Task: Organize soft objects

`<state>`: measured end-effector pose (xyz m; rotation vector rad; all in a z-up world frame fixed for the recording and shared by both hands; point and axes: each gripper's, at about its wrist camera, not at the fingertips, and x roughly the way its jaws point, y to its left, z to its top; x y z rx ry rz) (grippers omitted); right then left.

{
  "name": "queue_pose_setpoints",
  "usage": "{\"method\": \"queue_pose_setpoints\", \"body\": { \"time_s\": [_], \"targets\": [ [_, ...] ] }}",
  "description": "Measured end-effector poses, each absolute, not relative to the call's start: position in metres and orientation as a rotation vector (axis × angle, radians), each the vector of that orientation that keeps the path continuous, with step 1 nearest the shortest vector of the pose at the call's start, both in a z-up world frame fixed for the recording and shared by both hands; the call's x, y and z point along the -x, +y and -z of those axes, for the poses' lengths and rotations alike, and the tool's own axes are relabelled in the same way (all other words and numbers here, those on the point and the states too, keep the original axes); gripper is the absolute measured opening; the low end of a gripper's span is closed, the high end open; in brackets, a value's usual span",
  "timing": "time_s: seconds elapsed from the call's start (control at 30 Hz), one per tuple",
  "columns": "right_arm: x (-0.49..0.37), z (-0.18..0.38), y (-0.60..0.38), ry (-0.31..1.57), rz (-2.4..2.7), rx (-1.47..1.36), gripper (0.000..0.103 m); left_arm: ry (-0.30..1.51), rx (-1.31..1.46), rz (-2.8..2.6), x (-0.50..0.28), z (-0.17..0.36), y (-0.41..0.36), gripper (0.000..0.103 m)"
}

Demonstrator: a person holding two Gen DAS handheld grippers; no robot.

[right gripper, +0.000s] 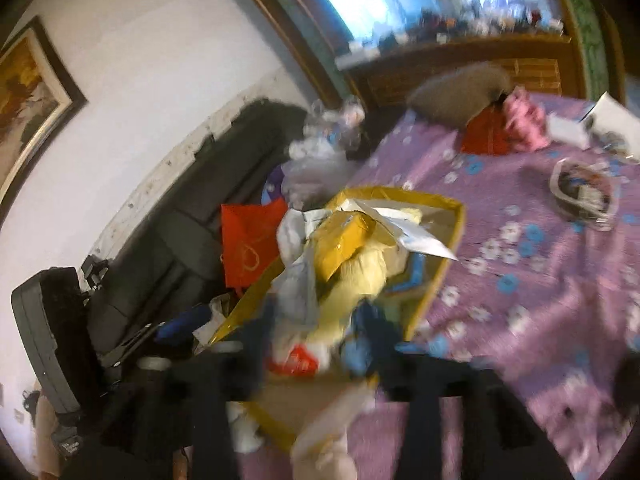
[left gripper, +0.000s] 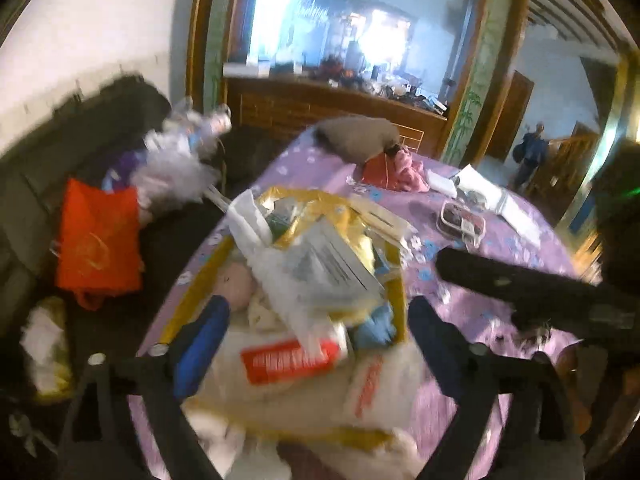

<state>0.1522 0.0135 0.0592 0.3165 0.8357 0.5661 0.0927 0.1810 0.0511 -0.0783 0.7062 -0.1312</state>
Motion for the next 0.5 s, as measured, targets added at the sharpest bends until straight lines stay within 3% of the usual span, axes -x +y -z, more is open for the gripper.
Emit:
{"method": "queue_pose_setpoints", "body": {
  "time_s": [0.03, 0.07, 0.5],
  "targets": [
    [-0.131, -0.065, 0.006, 0.805, -0.54, -0.295, 0.088, 0.688, 0.055, 0.125, -0.079, -0.054, 0.174, 0.097],
    [-0.117, -0.068, 0.002, 0.786, -0.518, -0.267, 0.09, 0.681, 0.034, 0.118, -0.065, -0.054, 0.167, 0.099],
    [-0.004, -0.076, -0.045, 0.753, -0.403, -0.187, 0.09, 0.705, -0.045, -0.012, 0.033, -0.062, 0.133, 0.099]
  ]
}}
